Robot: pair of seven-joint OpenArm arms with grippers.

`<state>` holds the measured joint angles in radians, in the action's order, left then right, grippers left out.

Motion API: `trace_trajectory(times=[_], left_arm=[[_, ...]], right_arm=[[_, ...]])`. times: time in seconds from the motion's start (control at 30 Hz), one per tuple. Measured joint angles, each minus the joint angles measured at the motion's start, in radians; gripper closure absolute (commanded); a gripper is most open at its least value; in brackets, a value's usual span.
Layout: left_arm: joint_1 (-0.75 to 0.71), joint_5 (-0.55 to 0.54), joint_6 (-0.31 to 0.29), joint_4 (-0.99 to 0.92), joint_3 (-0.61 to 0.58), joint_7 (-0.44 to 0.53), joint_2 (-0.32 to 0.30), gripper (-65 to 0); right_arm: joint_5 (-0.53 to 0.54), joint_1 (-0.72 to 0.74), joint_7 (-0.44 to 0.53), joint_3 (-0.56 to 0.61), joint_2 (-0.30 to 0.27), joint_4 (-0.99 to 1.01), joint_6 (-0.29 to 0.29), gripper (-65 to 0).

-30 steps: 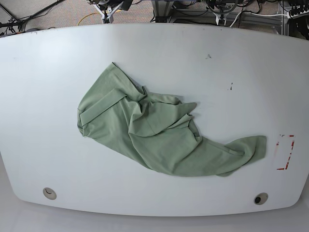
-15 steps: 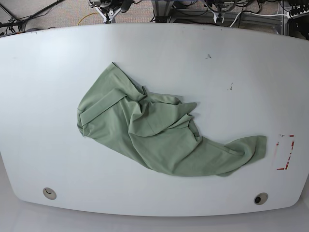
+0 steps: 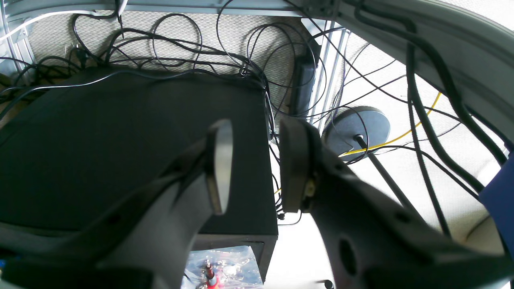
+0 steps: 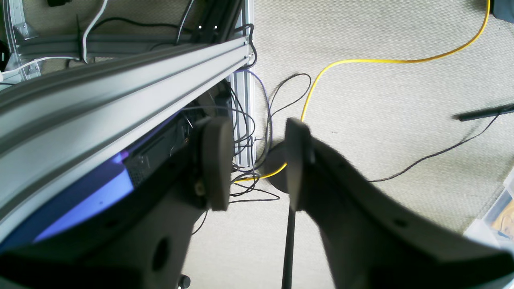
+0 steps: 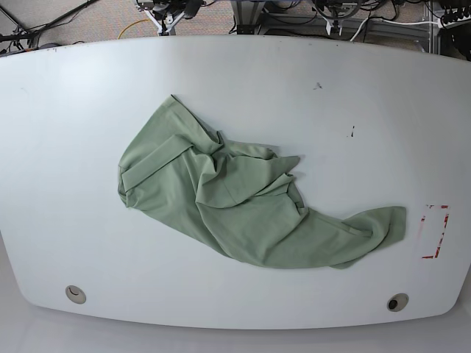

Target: Fold the T-shirt properly

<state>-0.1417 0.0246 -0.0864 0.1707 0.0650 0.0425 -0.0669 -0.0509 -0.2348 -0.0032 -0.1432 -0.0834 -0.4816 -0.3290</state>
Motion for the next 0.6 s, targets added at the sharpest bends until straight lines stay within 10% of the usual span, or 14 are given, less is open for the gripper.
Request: trace_trajectory(times=[0.6], left_arm=[[-0.344,-0.003,0.0,0.468,0.004,0.043,0.0,-17.8]], right_arm=[[0.006,-0.231,-0.004,0.0,0.015,-0.332,-0.002,-20.9]])
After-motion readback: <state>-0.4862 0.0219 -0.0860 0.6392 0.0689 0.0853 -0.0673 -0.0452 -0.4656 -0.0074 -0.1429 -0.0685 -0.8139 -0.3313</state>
